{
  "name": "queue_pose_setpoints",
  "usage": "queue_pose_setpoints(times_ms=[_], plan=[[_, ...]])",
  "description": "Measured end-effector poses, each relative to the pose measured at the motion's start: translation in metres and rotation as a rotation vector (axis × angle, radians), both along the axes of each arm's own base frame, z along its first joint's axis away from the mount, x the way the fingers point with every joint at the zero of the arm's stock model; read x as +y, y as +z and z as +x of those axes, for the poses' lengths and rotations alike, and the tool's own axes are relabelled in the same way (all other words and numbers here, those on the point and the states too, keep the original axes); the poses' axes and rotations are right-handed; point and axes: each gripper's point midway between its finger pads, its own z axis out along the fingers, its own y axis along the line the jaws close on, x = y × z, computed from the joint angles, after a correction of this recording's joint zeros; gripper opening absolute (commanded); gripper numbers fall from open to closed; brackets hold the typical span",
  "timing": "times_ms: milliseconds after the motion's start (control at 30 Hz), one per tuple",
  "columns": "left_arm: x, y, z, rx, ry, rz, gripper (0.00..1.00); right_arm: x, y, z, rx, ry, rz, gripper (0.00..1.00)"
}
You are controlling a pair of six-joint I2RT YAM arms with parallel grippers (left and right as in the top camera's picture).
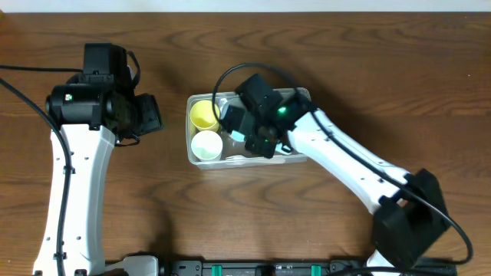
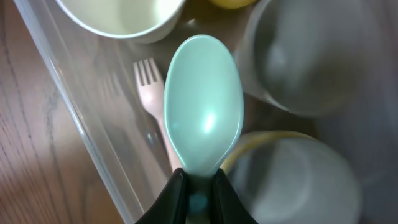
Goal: Pack container
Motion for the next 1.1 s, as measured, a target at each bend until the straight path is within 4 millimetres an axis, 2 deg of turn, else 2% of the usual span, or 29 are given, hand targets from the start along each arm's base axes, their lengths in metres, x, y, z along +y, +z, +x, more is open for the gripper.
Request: queue_pose_setpoints(times_ms=[100, 133, 200, 233, 367, 500, 633, 733, 800, 867, 900, 933, 967, 1000, 1033, 1100], plan=[[0.0, 0.0, 0.0, 0.0, 0.0, 0.0, 0.64, 0.004, -0.006, -0.004, 0.01, 0.02, -0.011, 0.08], [0.0, 0.0, 0.0, 0.0, 0.0, 0.0, 0.64, 0.004, -0.006, -0.004, 0.01, 0.022, -0.011, 0.13], [0.0, 0.0, 0.0, 0.0, 0.0, 0.0, 0.64, 0.004, -0.006, -0.004, 0.011, 0.019, -0.01, 0.31], [0.0, 0.0, 0.0, 0.0, 0.0, 0.0, 0.64, 0.005, -0.006, -0.005, 0.011, 0.023, -0.01, 0.34], [0.0, 0.0, 0.0, 0.0, 0.0, 0.0, 0.64, 0.004, -0.006, -0.005, 0.01, 0.03, -0.013, 0.37], [0.0, 0.0, 0.0, 0.0, 0.0, 0.0, 0.64, 0.004, -0.006, -0.004, 0.004, 0.028, -0.014, 0.34], [0.0, 0.0, 0.0, 0.0, 0.0, 0.0, 0.64, 0.009, -0.001, 0.009, -0.042, -0.038, 0.013, 0.36], [0.0, 0.0, 0.001, -0.002, 0.0, 0.0, 0.64, 0.011, 0.016, 0.029, -0.121, -0.15, 0.066, 0.38], [0.0, 0.001, 0.002, -0.009, -0.003, 0.002, 0.64, 0.005, 0.043, 0.047, -0.193, -0.279, 0.137, 0.45], [0.0, 0.002, 0.006, -0.027, -0.009, 0.003, 0.64, -0.013, 0.072, 0.063, -0.24, -0.42, 0.211, 0.57], [0.0, 0.003, 0.01, -0.041, -0.012, 0.004, 0.64, -0.03, 0.091, 0.072, -0.264, -0.514, 0.261, 0.63], [0.0, 0.005, 0.013, -0.058, -0.02, 0.007, 0.64, -0.045, 0.106, 0.079, -0.281, -0.595, 0.299, 0.79], [0.0, 0.007, 0.018, -0.078, -0.03, 0.011, 0.64, -0.069, 0.124, 0.088, -0.302, -0.701, 0.345, 0.94], [0.0, 0.009, 0.022, -0.098, -0.038, 0.015, 0.71, -0.089, 0.136, 0.094, -0.32, -0.784, 0.377, 0.99], [0.0, 0.011, 0.027, -0.118, -0.055, 0.022, 0.95, -0.117, 0.149, 0.101, -0.339, -0.888, 0.412, 0.99], [0.0, 0.014, 0.035, -0.153, -0.071, 0.031, 0.98, -0.165, 0.163, 0.11, -0.373, -1.055, 0.444, 0.99]])
